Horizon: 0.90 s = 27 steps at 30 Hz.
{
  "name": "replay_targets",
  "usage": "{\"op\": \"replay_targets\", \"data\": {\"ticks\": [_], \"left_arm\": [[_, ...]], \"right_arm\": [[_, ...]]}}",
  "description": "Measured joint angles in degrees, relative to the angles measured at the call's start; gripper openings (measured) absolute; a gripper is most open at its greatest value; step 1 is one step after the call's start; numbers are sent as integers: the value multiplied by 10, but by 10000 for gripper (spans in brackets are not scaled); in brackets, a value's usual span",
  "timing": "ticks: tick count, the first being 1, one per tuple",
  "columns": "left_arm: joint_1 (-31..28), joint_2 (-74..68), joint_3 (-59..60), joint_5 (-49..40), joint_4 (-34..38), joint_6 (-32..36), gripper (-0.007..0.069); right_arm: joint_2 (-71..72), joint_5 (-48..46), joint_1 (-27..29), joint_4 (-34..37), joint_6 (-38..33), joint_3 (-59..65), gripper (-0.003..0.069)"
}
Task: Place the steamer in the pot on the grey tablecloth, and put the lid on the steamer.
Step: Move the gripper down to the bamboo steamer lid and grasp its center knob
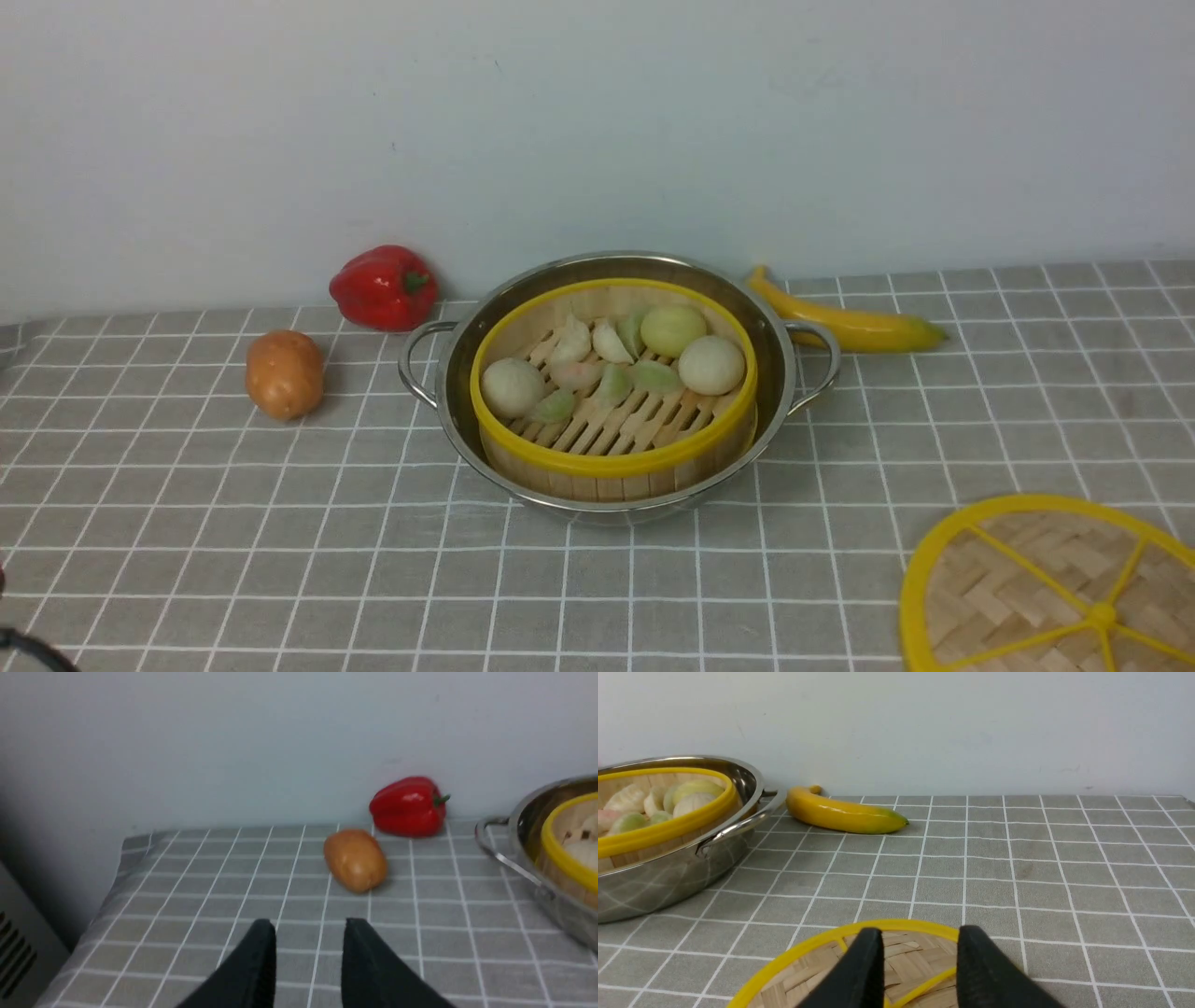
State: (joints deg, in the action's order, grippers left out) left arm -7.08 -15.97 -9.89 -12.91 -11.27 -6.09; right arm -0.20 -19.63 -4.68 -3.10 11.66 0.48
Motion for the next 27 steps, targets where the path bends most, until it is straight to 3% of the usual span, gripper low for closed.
{"op": "replay_targets", "data": {"ticks": [8,27], "left_arm": [[-7,153,103,-52,22,-12,211],[20,159,103,-72,34,-34,234]], "right_arm": [[0,0,0,0,0,0,243],[0,1,0,0,0,0,243]]}}
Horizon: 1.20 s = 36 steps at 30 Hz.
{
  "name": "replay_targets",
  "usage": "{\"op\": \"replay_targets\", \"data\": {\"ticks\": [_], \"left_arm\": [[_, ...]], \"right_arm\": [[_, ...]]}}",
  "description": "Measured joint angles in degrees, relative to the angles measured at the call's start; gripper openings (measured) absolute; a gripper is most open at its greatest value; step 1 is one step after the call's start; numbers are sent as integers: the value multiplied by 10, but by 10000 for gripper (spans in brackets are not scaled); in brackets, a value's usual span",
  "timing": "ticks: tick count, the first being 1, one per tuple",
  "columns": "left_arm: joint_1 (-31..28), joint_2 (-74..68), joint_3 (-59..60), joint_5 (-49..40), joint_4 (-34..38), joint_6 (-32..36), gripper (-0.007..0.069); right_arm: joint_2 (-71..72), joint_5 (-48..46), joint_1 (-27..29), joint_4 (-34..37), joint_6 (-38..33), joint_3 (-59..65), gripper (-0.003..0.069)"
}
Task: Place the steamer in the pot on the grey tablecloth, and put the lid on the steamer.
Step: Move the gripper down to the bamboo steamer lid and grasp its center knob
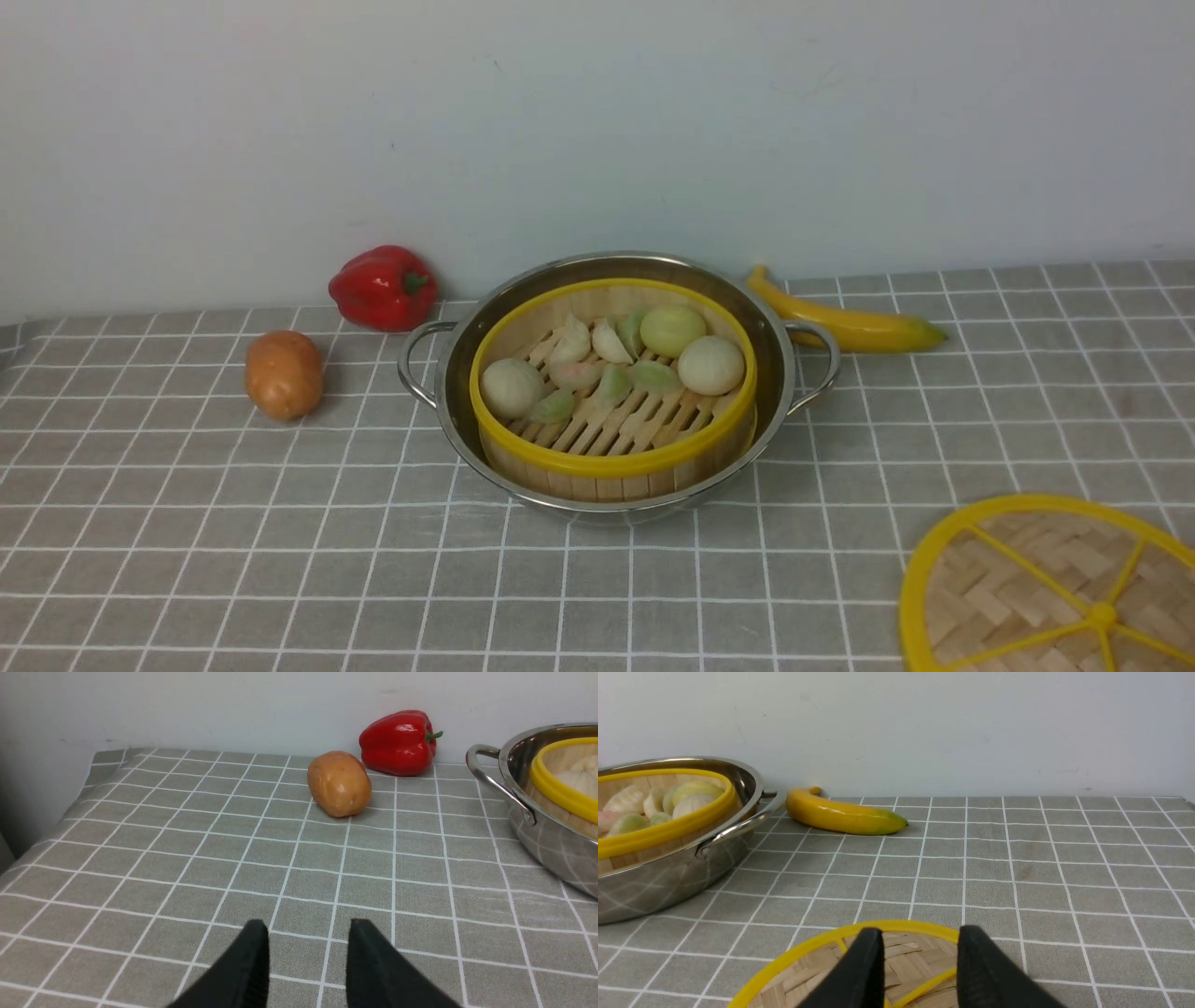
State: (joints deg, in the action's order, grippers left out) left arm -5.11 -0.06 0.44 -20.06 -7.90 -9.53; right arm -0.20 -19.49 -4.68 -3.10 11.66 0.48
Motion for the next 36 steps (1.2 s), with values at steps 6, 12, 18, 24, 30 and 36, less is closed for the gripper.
{"op": "replay_targets", "data": {"ticks": [6,12,18,24,30,36], "left_arm": [[0,0,0,0,0,0,243],[0,0,0,0,0,0,243],[0,0,0,0,0,0,243],[0,0,0,0,0,0,243],[0,0,0,0,0,0,243],[0,0,0,0,-1,0,243]], "right_arm": [[0,0,0,0,0,0,243],[0,0,0,0,0,0,243],[0,5,0,1,3,0,243],[0,48,0,42,64,-43,243],[1,38,0,91,92,-153,243],[2,73,0,123,121,-176,243]]}}
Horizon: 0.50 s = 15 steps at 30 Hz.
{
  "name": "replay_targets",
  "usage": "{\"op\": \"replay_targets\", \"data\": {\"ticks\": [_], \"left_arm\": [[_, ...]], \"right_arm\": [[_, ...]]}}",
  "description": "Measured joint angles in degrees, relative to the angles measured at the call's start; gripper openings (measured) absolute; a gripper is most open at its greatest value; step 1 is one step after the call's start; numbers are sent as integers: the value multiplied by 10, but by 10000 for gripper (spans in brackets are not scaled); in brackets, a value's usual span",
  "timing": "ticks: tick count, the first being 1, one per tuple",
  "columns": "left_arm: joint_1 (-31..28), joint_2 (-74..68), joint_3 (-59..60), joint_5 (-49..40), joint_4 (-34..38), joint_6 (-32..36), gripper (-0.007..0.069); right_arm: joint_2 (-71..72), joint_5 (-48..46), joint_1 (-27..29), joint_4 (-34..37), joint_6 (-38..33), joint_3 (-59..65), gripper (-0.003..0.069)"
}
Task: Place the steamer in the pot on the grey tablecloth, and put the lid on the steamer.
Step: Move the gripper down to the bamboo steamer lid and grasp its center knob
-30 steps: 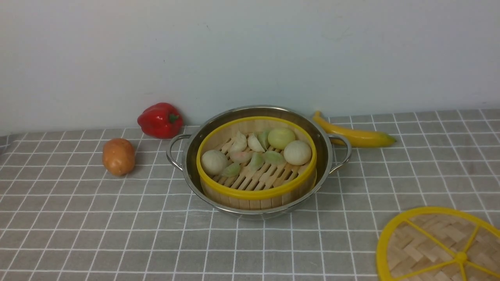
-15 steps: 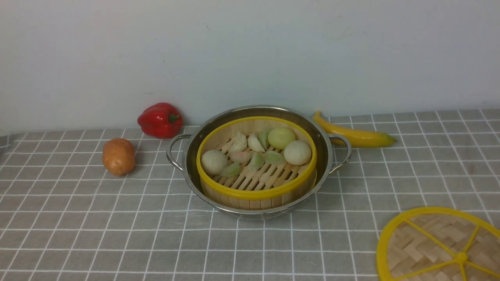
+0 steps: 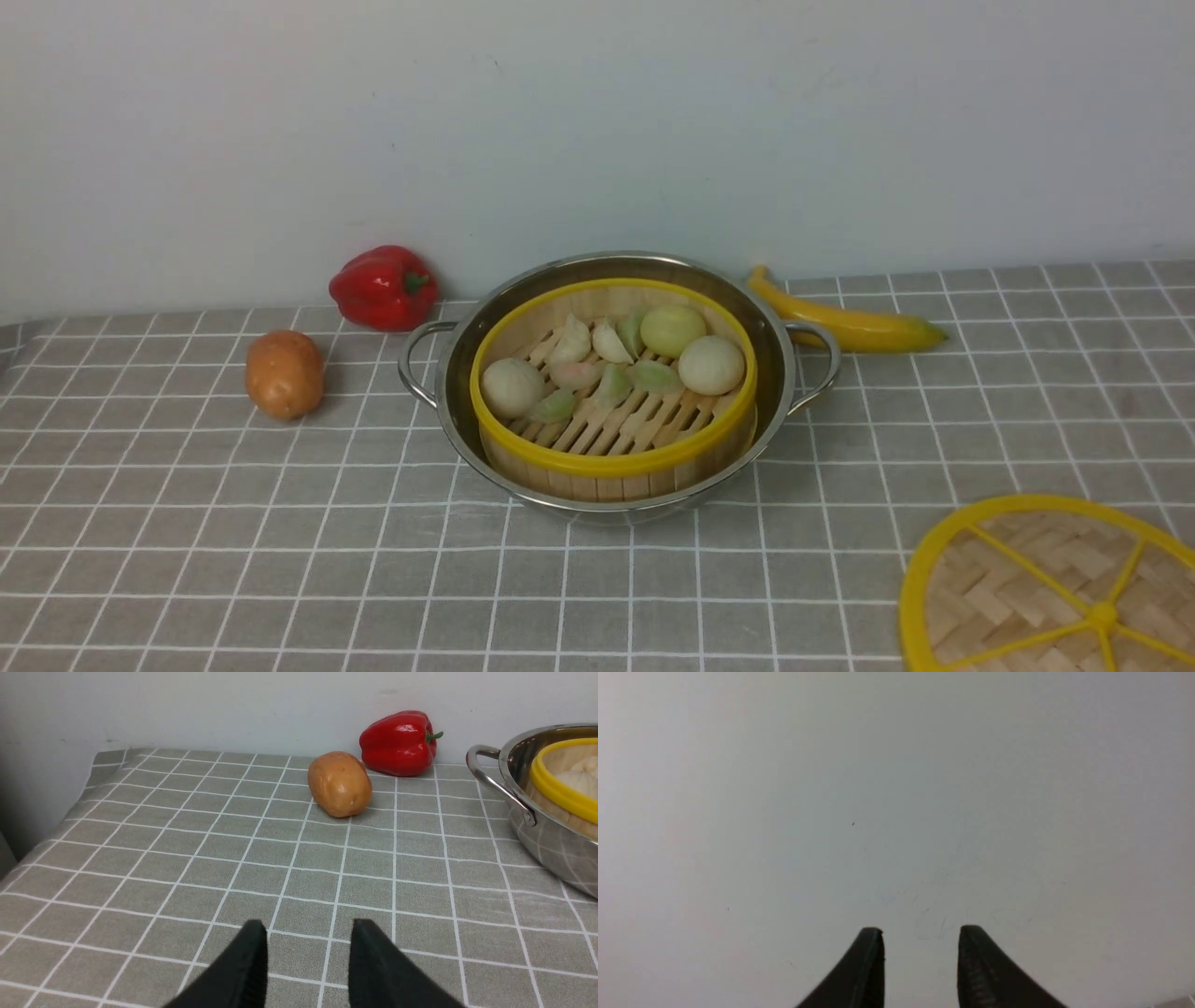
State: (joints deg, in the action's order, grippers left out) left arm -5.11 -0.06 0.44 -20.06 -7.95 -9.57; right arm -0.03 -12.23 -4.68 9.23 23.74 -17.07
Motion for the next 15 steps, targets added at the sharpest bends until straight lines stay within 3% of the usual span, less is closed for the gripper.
{"op": "replay_targets", "data": {"ticks": [4,5,6,7,9,15], "left_arm": [[0,0,0,0,0,0,243],[0,0,0,0,0,0,243],[0,0,0,0,0,0,243],[0,0,0,0,-1,0,243],[0,0,0,0,-1,0,243],[0,0,0,0,-1,0,243]], "right_arm": [[-3,-111,0,3,-54,-25,243],[-23,-191,0,3,-97,-49,243],[-27,-201,0,3,-103,-52,243],[-79,-295,0,3,-154,-87,243],[-142,-360,0,3,-192,-121,243],[-377,-445,0,-2,-284,-203,243]]}}
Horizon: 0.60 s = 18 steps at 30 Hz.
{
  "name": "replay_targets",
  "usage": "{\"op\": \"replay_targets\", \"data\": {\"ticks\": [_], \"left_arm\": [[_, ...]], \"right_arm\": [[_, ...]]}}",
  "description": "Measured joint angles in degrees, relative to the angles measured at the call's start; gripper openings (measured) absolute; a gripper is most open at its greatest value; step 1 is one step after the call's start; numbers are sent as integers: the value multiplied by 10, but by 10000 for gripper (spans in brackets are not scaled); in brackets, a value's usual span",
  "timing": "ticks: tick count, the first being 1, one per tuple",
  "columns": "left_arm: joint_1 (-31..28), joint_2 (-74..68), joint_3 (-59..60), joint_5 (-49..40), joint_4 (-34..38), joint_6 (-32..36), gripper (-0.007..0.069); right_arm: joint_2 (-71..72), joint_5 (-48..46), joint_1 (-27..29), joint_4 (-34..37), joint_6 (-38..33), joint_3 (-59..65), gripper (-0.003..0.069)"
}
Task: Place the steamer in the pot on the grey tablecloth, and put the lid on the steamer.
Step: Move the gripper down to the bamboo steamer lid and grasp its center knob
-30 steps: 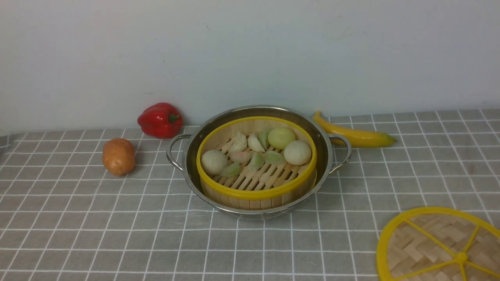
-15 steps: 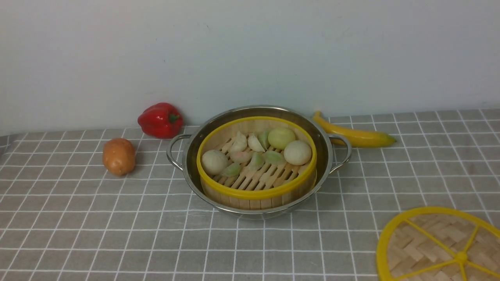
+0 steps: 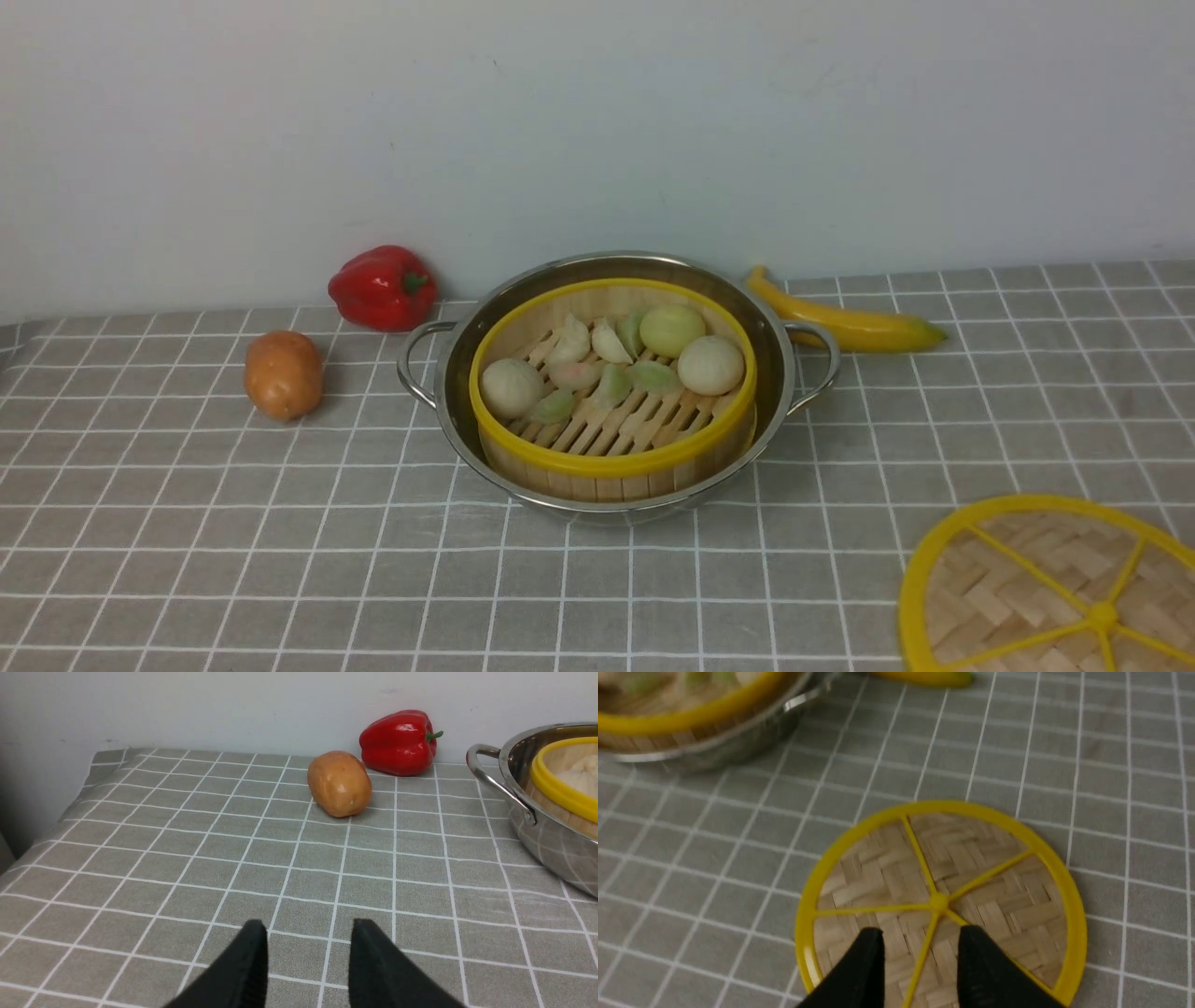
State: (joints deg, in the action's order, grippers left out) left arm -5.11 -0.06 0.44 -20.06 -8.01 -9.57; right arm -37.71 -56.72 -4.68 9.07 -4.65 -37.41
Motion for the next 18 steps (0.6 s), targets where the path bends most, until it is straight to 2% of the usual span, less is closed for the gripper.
{"op": "replay_targets", "data": {"ticks": [5,7,11,18], "left_arm": [[0,0,0,0,0,0,243],[0,0,0,0,0,0,243],[0,0,0,0,0,0,243],[0,0,0,0,0,0,243]], "right_arm": [[-211,0,0,4,-86,-67,243],[-285,1,0,8,-97,-89,243],[-420,3,0,5,-97,-136,243],[-536,-7,0,0,-80,-182,243]]}}
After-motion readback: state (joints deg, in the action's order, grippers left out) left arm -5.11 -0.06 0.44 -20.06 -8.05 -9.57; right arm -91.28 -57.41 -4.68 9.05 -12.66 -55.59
